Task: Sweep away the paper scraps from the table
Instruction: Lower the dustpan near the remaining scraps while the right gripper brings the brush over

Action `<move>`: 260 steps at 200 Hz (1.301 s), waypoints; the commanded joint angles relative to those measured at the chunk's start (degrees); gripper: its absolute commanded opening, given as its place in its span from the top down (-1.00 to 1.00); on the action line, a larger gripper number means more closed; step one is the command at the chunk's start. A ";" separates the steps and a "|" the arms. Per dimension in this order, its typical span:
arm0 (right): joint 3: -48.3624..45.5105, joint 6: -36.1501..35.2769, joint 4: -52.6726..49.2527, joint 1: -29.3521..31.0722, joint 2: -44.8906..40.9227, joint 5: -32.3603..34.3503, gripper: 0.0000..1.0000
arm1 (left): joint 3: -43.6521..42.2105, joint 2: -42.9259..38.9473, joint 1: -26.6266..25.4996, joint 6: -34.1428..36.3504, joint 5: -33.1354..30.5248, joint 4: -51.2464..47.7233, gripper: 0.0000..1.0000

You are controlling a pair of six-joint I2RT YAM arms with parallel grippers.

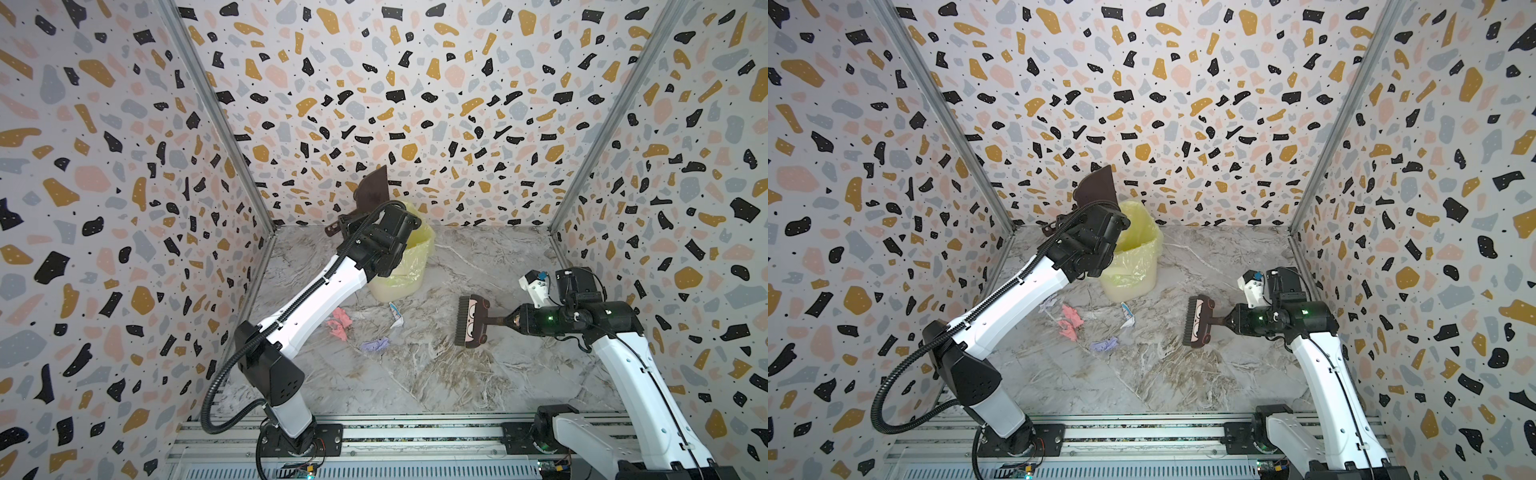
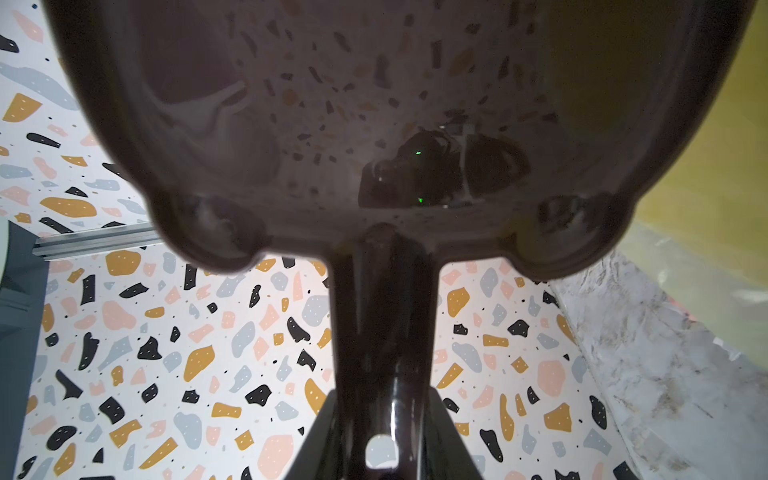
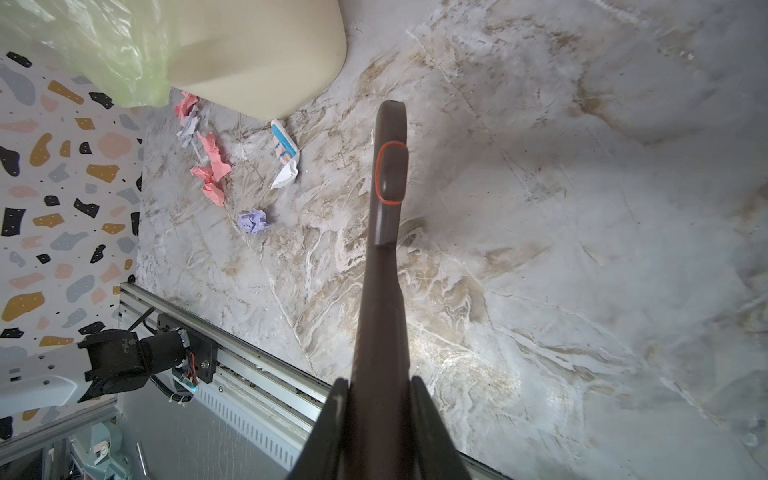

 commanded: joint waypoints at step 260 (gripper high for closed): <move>-14.24 45.73 68.57 41.82 22.35 4.85 1.00 | -20.13 -35.97 -1.08 -48.25 40.39 -12.04 1.00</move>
